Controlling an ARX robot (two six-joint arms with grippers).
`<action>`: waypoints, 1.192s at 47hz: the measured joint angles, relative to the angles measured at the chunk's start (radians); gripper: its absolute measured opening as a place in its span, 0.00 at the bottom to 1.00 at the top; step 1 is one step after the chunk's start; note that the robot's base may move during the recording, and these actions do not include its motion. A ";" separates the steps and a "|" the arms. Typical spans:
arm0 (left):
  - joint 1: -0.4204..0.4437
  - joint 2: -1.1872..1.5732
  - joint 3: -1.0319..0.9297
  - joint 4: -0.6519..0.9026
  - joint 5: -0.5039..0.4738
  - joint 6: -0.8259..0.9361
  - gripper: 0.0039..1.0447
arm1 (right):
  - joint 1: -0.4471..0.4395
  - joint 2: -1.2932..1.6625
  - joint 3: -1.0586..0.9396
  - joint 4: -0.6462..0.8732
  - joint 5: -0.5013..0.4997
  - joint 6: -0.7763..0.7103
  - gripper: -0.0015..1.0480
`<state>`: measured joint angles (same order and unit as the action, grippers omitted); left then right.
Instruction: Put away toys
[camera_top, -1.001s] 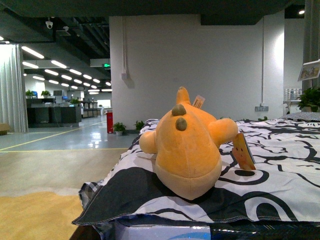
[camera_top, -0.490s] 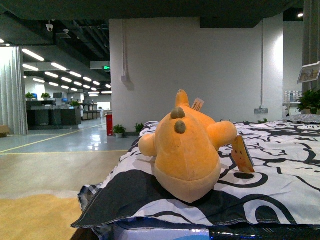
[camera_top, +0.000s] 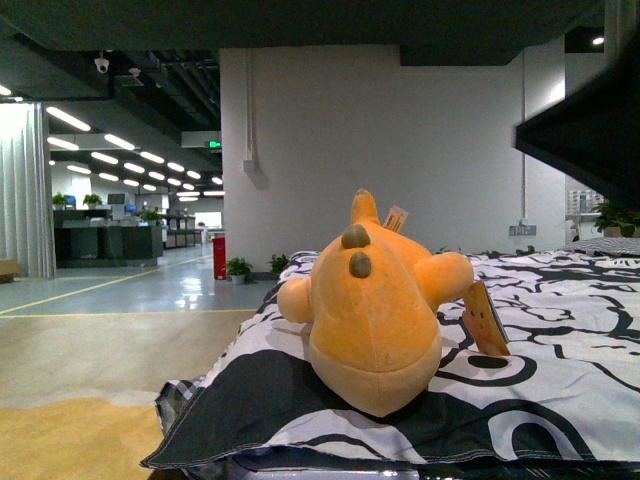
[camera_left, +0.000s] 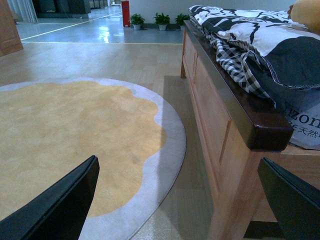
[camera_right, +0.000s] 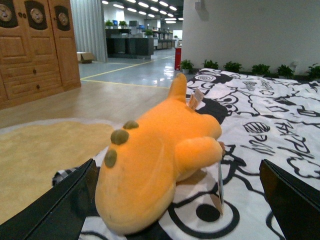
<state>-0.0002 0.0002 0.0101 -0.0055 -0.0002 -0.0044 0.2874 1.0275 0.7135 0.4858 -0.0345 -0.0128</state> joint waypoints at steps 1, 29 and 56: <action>0.000 0.000 0.000 0.000 0.000 0.000 0.94 | 0.013 0.023 0.023 -0.002 0.013 -0.003 0.94; 0.000 0.000 0.000 0.000 0.000 0.000 0.94 | 0.230 0.579 0.535 -0.206 0.319 -0.041 0.94; 0.000 0.000 0.000 0.000 0.000 0.000 0.94 | 0.198 0.709 0.503 -0.163 0.417 0.016 0.94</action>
<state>-0.0002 0.0002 0.0101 -0.0059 -0.0002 -0.0044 0.4850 1.7367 1.2167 0.3225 0.3824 0.0036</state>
